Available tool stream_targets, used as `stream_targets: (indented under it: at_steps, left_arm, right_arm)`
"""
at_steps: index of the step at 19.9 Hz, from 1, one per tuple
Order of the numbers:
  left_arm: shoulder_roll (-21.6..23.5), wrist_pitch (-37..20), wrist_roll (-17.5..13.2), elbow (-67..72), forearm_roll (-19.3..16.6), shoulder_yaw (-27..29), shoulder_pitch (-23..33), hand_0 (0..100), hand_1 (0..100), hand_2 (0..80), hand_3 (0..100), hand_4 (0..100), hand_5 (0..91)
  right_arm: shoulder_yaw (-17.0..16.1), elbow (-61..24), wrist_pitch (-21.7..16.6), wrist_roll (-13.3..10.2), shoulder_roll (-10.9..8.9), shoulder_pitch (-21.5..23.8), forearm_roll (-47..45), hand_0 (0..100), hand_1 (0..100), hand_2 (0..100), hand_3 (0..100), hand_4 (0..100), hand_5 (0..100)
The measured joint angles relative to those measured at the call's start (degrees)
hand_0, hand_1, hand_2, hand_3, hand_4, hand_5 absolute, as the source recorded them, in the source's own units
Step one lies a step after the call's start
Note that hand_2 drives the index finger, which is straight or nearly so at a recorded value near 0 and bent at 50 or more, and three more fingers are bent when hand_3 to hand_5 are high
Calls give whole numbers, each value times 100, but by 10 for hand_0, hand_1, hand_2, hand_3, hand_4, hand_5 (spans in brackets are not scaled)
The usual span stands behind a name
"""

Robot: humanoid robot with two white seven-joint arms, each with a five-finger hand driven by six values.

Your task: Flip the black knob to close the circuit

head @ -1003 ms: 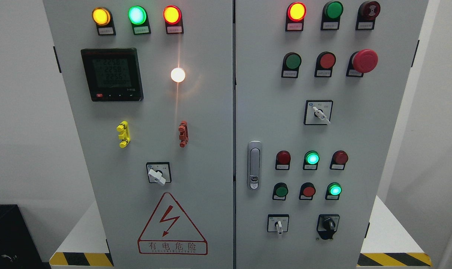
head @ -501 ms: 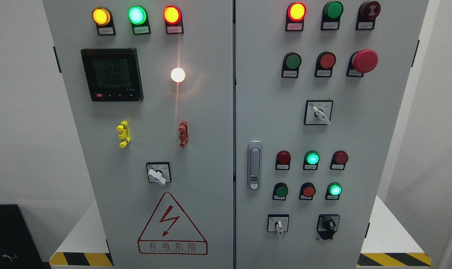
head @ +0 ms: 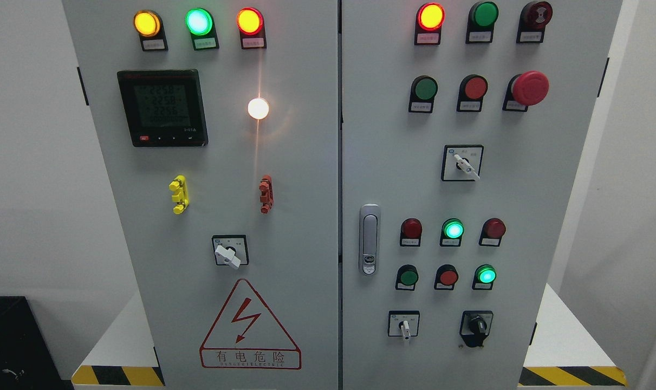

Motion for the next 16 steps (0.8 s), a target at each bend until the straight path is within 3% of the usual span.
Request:
stream_targets:
  at_steps: [8, 16]
  left_arm:
    - [0, 0, 0, 0, 0, 0, 0, 120, 556, 0, 0, 0, 0]
    - [0, 0, 0, 0, 0, 0, 0, 120, 556, 0, 0, 0, 0]
  right_arm:
    - [25, -1158, -4, -111, 4, 54, 1065, 0, 125, 816, 999, 854, 805]
    - [37, -2393, 12, -102, 72, 58, 2007, 0, 170, 889, 1000, 903, 919]
